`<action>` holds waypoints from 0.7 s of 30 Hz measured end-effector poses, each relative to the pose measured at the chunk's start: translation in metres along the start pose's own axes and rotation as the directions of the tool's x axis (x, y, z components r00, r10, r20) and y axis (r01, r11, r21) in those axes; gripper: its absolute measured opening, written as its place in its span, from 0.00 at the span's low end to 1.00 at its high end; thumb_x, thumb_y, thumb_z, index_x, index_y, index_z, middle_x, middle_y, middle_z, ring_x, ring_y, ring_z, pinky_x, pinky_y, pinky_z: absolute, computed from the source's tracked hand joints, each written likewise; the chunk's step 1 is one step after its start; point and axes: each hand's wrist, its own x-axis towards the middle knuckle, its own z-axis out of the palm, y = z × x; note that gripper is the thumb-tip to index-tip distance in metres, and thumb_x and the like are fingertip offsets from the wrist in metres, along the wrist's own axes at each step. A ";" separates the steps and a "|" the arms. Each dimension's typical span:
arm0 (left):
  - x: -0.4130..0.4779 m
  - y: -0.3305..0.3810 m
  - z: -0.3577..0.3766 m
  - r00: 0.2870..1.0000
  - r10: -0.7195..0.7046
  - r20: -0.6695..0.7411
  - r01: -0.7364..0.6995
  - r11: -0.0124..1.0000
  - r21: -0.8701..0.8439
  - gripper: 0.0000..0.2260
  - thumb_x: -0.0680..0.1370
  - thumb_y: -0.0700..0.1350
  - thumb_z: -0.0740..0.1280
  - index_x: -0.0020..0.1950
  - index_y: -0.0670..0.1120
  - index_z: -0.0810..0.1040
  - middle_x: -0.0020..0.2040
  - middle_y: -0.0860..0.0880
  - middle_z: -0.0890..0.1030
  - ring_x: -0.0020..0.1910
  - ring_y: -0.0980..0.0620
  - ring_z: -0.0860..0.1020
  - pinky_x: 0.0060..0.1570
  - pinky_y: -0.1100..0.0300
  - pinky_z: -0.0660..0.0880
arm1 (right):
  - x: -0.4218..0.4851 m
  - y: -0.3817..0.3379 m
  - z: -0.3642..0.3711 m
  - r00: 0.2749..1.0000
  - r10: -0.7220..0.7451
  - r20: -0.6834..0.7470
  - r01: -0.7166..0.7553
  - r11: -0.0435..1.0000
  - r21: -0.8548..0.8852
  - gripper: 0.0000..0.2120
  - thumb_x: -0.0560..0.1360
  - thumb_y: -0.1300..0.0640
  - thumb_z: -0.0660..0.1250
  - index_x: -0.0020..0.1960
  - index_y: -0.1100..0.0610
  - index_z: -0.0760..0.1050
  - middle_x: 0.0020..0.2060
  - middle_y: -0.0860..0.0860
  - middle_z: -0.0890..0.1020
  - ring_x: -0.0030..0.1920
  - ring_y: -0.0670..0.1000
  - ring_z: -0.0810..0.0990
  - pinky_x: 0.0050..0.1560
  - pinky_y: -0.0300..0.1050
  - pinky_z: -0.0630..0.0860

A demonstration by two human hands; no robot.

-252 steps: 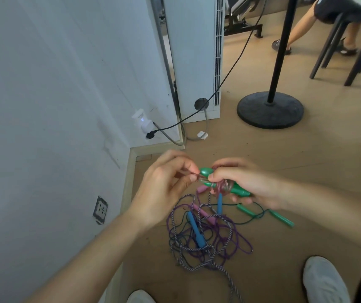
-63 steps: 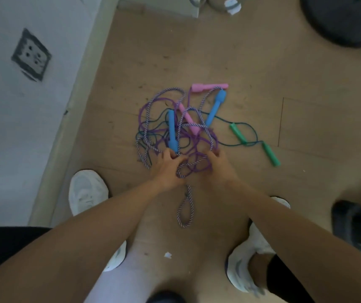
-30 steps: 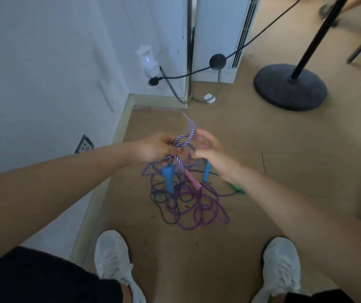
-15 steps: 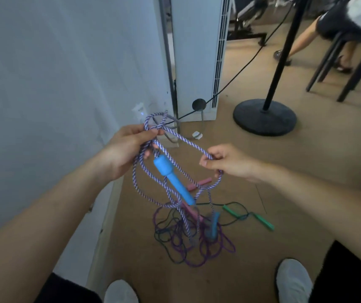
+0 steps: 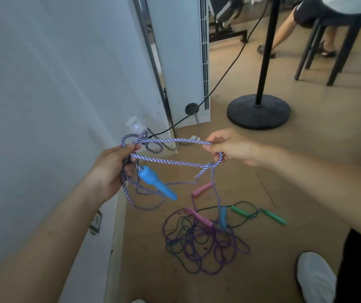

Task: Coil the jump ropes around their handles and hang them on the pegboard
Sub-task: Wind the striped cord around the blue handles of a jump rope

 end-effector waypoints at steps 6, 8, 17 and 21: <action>-0.010 0.011 0.004 0.985 -0.070 0.157 0.103 0.971 -0.215 0.10 0.83 0.43 0.60 0.49 0.43 0.80 0.30 0.51 0.71 0.22 0.57 0.64 0.25 0.65 0.65 | -0.002 -0.001 -0.002 0.992 0.007 0.125 -0.012 0.999 0.038 0.04 0.78 0.62 0.68 0.52 0.61 0.78 0.52 0.55 0.85 0.36 0.50 0.82 0.35 0.42 0.76; -0.014 0.012 0.011 0.967 -0.108 0.231 0.172 0.945 -0.279 0.10 0.83 0.43 0.59 0.49 0.43 0.78 0.29 0.51 0.70 0.22 0.57 0.65 0.25 0.65 0.66 | -0.002 0.002 0.004 0.997 -0.076 0.017 0.077 0.995 -0.063 0.08 0.77 0.65 0.69 0.51 0.53 0.78 0.51 0.54 0.84 0.42 0.51 0.83 0.41 0.45 0.80; -0.026 0.011 0.041 0.906 -0.169 0.387 0.283 0.923 -0.260 0.07 0.79 0.44 0.64 0.48 0.42 0.78 0.31 0.47 0.76 0.25 0.54 0.73 0.27 0.64 0.75 | -0.052 -0.022 0.063 0.932 -0.328 0.153 0.344 0.934 -0.094 0.18 0.70 0.52 0.77 0.58 0.51 0.78 0.50 0.46 0.84 0.49 0.45 0.83 0.54 0.43 0.79; -0.028 0.010 0.046 0.871 -0.133 0.473 0.232 0.960 -0.157 0.10 0.78 0.44 0.66 0.50 0.38 0.81 0.35 0.43 0.82 0.29 0.52 0.79 0.32 0.63 0.80 | -0.051 -0.017 0.071 0.936 -0.335 0.108 0.333 0.942 0.031 0.16 0.72 0.60 0.77 0.57 0.53 0.77 0.49 0.49 0.85 0.47 0.41 0.83 0.45 0.34 0.78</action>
